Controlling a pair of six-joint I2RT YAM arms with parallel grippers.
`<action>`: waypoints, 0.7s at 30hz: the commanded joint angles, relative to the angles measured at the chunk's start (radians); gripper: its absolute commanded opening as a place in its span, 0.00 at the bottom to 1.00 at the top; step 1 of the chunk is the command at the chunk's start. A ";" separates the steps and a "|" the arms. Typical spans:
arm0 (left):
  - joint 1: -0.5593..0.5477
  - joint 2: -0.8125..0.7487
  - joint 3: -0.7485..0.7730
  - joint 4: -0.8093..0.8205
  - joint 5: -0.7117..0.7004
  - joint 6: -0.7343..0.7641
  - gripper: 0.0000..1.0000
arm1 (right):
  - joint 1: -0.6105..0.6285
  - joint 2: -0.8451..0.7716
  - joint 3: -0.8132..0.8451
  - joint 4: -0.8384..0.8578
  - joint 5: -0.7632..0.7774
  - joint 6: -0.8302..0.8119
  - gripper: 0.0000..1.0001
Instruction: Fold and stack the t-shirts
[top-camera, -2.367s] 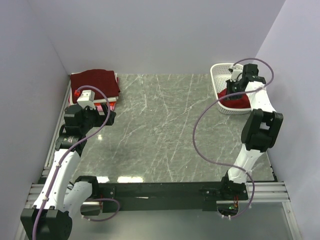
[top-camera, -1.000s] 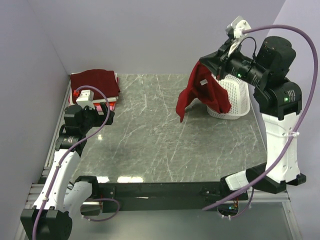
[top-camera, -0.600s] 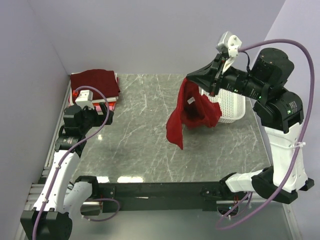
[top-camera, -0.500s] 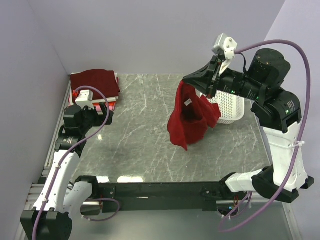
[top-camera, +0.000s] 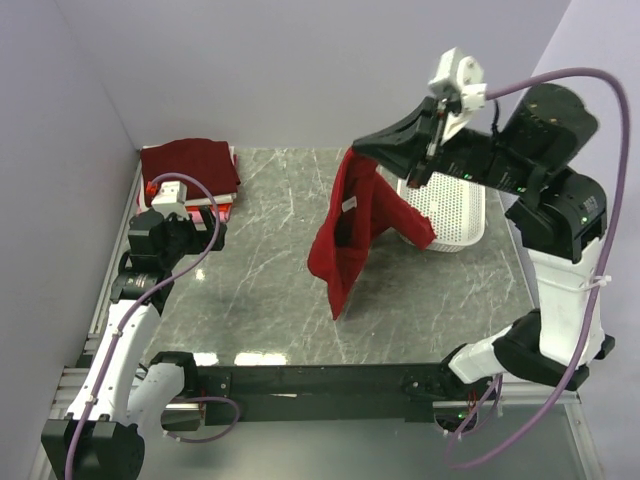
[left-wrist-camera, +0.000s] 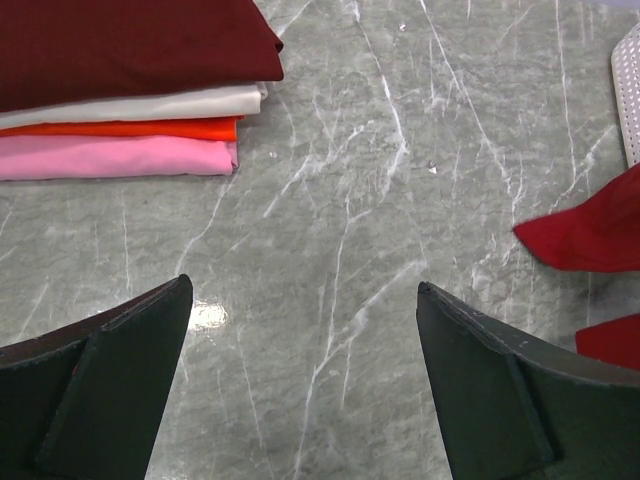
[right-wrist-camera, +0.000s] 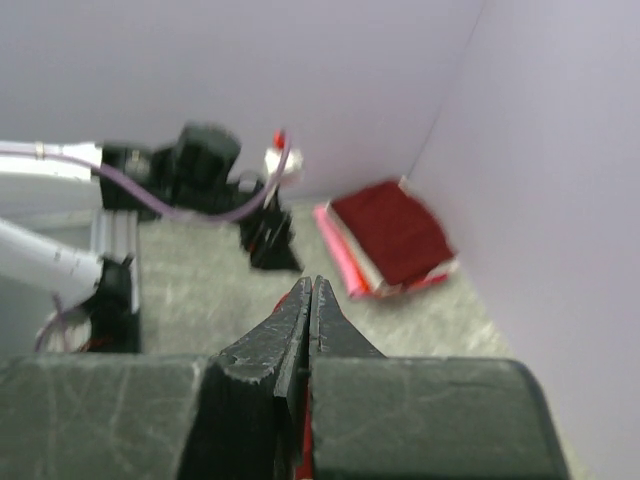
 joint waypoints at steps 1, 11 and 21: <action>-0.003 0.005 -0.004 0.040 -0.002 0.012 0.99 | 0.010 0.039 0.151 0.115 0.002 0.018 0.00; -0.003 0.016 -0.006 0.035 -0.043 0.014 0.99 | 0.065 0.112 0.305 0.135 -0.128 0.044 0.00; -0.003 0.000 -0.006 0.032 -0.053 0.012 0.99 | 0.064 0.020 -0.149 0.215 0.099 -0.100 0.00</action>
